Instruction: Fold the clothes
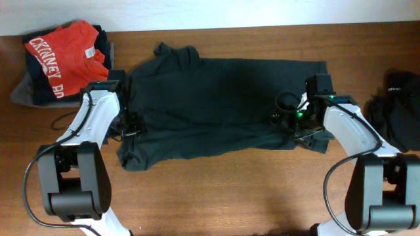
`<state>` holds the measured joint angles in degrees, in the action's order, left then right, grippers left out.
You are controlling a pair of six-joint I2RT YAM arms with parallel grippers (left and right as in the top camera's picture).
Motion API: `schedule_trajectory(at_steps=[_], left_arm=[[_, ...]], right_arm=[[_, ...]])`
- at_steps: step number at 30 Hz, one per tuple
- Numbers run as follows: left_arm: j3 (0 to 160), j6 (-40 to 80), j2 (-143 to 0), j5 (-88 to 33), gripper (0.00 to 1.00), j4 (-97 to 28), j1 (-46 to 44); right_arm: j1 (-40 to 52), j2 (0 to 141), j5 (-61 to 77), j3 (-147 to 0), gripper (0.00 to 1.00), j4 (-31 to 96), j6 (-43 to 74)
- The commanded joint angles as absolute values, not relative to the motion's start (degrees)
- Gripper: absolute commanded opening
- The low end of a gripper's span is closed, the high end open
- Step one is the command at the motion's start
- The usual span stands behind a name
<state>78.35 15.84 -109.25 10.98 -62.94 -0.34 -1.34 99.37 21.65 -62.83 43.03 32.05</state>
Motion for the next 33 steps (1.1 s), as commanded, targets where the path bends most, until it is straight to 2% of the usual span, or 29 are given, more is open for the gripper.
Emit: schedule_trajectory(at_steps=[1, 11, 20, 26, 29, 31, 33], left_arm=[[79.2, 15.8, -109.9, 11.2, 0.95, -63.0, -0.1], [79.2, 15.8, -109.9, 11.2, 0.96, -63.0, -0.1], [79.2, 15.8, -109.9, 11.2, 0.96, -63.0, -0.1], [79.2, 15.8, -109.9, 11.2, 0.96, -63.0, -0.1], [79.2, 15.8, -109.9, 11.2, 0.96, -63.0, -0.1], [79.2, 15.8, -109.9, 11.2, 0.96, -63.0, -0.1], [79.2, 15.8, -109.9, 11.2, 0.96, -63.0, -0.1]], right_arm=[[-0.7, 100.9, 22.5, -62.5, 0.95, 42.6, 36.6], [-0.7, 103.7, 22.5, -62.5, 0.91, 37.5, 36.9], [-0.7, 103.7, 17.0, -62.4, 0.73, 36.9, 36.9], [-0.8, 103.7, 14.0, -62.5, 0.45, 33.1, 32.6], [-0.8, 103.7, 12.4, -62.5, 0.19, 31.1, 32.2], [-0.8, 103.7, 11.4, -62.5, 0.07, 30.0, 32.2], [-0.8, 103.7, 10.8, -62.5, 0.04, 28.7, 32.1]])
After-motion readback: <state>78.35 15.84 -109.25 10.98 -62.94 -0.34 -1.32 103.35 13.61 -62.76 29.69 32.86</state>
